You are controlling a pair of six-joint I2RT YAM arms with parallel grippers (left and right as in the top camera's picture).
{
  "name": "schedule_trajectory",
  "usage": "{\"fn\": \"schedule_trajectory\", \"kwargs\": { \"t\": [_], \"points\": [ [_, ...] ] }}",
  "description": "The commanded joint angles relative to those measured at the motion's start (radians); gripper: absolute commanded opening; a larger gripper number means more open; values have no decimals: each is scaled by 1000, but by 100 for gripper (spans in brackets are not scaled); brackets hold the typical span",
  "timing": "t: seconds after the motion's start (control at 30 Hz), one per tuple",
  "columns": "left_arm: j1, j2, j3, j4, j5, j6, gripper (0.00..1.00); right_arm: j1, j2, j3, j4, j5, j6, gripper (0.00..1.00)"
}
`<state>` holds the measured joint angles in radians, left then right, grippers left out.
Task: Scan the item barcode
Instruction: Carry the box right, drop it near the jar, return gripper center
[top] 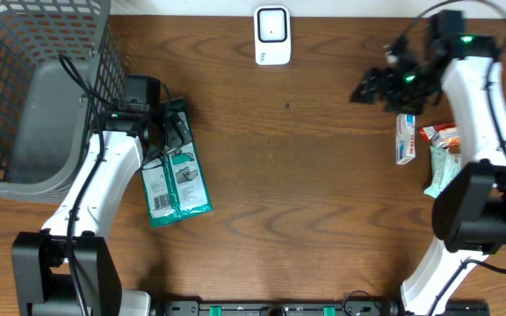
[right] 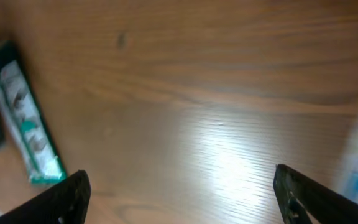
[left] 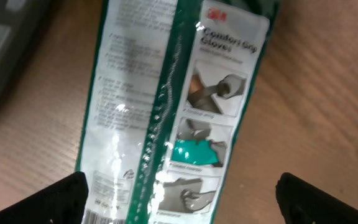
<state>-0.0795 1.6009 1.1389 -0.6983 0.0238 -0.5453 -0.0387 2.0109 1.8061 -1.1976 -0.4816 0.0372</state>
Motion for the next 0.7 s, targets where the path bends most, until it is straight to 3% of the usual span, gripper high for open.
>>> {"fn": "schedule_trajectory", "kwargs": {
  "t": [0.0, 0.23, 0.3, 0.33, 0.5, 0.67],
  "points": [
    [6, -6, -9, 24, -32, 6, 98, 82, -10, -98, 53, -74, -15, 89],
    [6, 10, -37, 27, -75, 10, 99, 274, -10, -343, 294, -69, 9, 86],
    [6, 31, -51, 31, -99, 10, 86, 311, -10, -390, 364, -66, 63, 83],
    [6, 57, -68, 42, -115, 10, 65, 338, -10, -429, 432, -66, 131, 80],
    [6, 182, -90, 95, -194, 10, 52, 430, -10, -532, 610, -67, 228, 78],
    [-3, 261, -90, 104, 16, 88, 45, 479, -10, -561, 657, -66, 228, 78]
  ]
}}
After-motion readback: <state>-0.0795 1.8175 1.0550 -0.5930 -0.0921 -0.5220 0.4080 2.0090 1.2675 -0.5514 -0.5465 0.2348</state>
